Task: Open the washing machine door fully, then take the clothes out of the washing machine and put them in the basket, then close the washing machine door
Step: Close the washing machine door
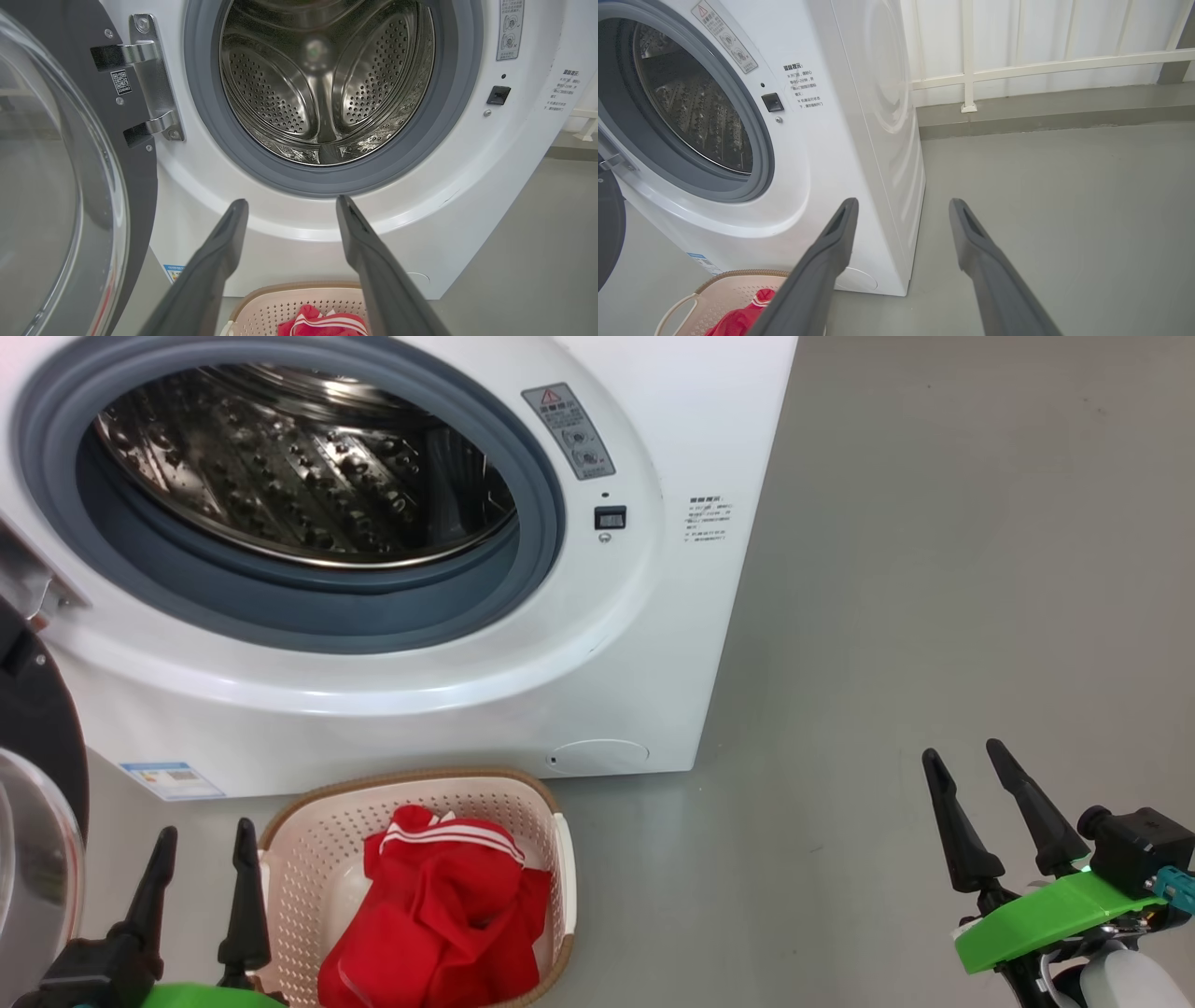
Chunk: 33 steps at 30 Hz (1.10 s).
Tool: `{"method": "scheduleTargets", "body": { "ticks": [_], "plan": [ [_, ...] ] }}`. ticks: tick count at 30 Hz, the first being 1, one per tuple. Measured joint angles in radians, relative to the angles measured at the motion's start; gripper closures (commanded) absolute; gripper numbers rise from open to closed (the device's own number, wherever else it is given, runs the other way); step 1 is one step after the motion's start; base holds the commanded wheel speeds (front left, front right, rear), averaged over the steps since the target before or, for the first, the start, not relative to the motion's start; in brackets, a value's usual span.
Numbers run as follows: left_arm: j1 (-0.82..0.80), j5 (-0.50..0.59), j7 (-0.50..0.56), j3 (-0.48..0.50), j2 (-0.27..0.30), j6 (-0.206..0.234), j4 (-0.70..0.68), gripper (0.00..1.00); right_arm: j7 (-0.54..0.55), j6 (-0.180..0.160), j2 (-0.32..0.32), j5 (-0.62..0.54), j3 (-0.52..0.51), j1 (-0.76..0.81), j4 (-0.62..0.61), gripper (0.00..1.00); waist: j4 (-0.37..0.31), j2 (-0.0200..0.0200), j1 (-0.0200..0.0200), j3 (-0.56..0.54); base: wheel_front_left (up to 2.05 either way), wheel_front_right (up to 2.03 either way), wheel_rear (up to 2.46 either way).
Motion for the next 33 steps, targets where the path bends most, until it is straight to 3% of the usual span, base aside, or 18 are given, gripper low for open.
{"method": "scheduleTargets", "body": {
  "ticks": [19, 33],
  "plan": [
    [0.000, -0.004, 0.000, -0.010, -0.003, 0.000, -0.007, 0.00, 0.000, 0.000, -0.003, 0.001, -0.004, 0.000, -0.003, 0.00, 0.012, 0.0000, 0.0000, 0.007, -1.42, 1.42, 0.00],
    [0.000, -0.005, 0.000, -0.017, -0.005, 0.000, 0.001, 0.00, 0.000, 0.000, -0.005, 0.001, -0.006, 0.000, -0.003, 0.00, 0.028, 0.0000, 0.0000, 0.009, -0.23, 0.23, 0.00]
  ]
}}
